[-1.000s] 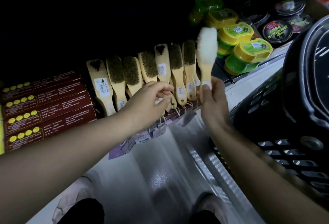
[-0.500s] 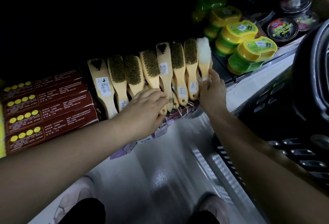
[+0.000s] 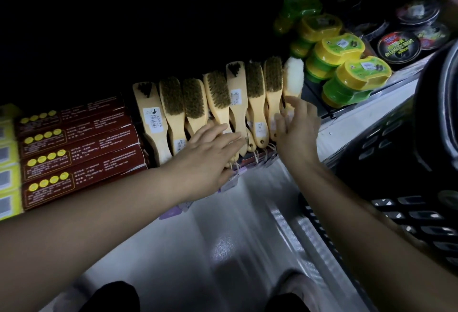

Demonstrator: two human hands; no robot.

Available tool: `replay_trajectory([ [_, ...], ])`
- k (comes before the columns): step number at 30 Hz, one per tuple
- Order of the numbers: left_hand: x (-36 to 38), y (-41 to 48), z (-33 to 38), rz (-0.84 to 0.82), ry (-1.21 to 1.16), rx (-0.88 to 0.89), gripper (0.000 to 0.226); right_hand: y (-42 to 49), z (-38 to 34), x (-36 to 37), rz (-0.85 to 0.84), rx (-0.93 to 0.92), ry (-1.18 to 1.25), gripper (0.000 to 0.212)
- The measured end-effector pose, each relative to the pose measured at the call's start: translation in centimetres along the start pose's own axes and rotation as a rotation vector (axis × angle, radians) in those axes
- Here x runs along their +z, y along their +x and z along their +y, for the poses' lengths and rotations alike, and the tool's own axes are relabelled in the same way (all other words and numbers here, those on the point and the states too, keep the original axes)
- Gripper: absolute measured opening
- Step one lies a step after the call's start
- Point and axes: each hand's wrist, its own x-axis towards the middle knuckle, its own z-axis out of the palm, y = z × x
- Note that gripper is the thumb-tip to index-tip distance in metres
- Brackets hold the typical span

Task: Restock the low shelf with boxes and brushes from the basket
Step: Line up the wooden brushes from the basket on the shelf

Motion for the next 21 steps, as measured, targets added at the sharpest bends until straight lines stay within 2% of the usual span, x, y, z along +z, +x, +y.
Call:
replay_trajectory([
  [3,-0.9,-0.8,-0.6,0.04,-0.038,-0.03,0.062,-1.9,-1.6,0.4,-0.076,-0.202,-0.028,0.028],
  [6,-1.8,-1.8,-1.3,0.097,-0.077,-0.07,0.058,-3.3,-2.7,1.6,-0.197,-0.287,-0.087,0.031],
  [9,-2.2,-3.5,-2.1,0.098,-0.099,-0.111,0.057,-3.7,-3.0,2.5,-0.246,-0.294,-0.124,0.037],
  [14,-2.5,-6.1,-3.0,0.104,-0.112,-0.122,0.051,-3.3,-2.7,2.4,-0.2,-0.311,-0.208,0.044],
  [21,-1.9,-7.0,-3.8,0.12,-0.161,-0.133,0.046,-1.9,-2.5,1.7,-0.245,-0.162,0.085,0.051],
])
